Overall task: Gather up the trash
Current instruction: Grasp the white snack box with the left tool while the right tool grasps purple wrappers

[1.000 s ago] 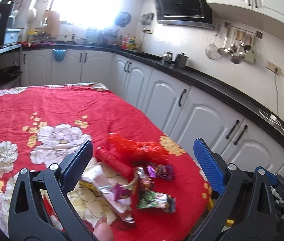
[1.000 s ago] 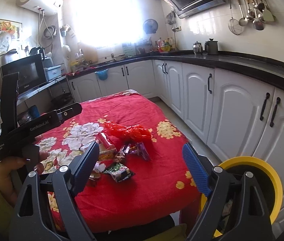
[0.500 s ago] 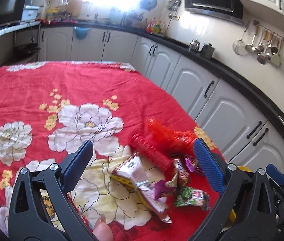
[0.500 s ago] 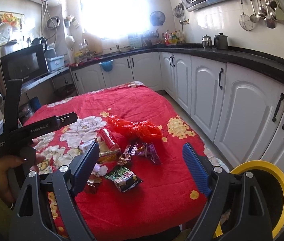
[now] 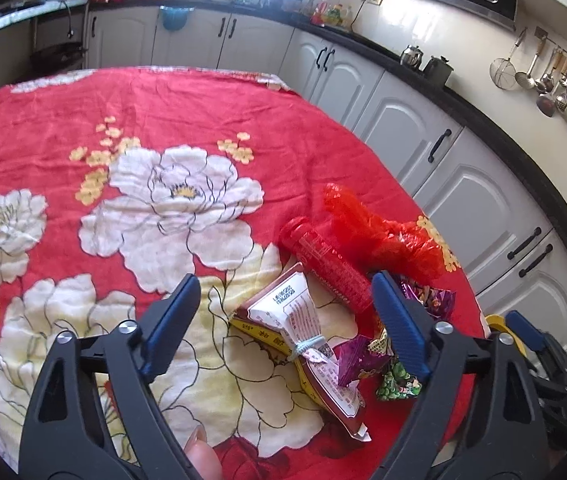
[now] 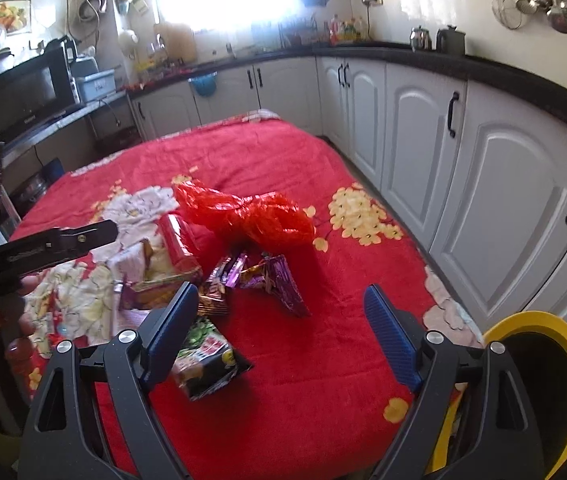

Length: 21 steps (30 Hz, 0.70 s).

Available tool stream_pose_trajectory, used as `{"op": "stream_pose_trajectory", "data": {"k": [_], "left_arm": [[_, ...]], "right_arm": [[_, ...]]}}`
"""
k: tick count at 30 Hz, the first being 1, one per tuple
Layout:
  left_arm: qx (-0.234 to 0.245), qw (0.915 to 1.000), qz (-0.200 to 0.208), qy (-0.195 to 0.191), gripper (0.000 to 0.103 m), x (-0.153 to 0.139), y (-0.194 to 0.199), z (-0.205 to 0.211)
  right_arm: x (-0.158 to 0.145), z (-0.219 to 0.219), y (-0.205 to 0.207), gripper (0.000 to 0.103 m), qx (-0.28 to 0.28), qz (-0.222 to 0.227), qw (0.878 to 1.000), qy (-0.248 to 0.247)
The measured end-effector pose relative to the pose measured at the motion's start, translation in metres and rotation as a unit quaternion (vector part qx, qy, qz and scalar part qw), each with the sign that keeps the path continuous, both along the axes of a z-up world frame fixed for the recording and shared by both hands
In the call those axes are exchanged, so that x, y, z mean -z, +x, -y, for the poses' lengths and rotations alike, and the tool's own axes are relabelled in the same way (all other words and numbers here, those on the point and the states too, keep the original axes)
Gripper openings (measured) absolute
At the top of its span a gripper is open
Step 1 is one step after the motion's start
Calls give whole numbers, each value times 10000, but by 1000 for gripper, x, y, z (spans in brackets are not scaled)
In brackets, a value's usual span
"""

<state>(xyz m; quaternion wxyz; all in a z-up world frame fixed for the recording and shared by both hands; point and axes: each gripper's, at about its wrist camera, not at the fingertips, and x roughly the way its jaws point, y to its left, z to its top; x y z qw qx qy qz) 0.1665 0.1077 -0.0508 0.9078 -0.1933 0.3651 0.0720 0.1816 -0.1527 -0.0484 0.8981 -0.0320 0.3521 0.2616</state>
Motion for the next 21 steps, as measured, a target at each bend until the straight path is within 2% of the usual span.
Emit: {"op": "stream_pose_trajectory", "data": {"k": [3,5,7,15,21], "left_arm": [[4,9999,-88,-145,74,5,2,-1],[19,9997,-129,-208,68,7,3,-1],[18,9994,-186,-278,67,11,5,-2],[-34,9975,-473,-518,61,24,18,-2],[-73,9957,-776,-501,59,38,26,-1]], "right_arm": [[12,-5,15,71,-51,-214,9998,-18],[18,-8,22,66,-55,-314,9995,-45],[24,-11,29,61,-73,-418,9991,-69],[36,-12,39,28,-141,-708,9974,75],[41,-9,38,17,-165,-800,9965,180]]}}
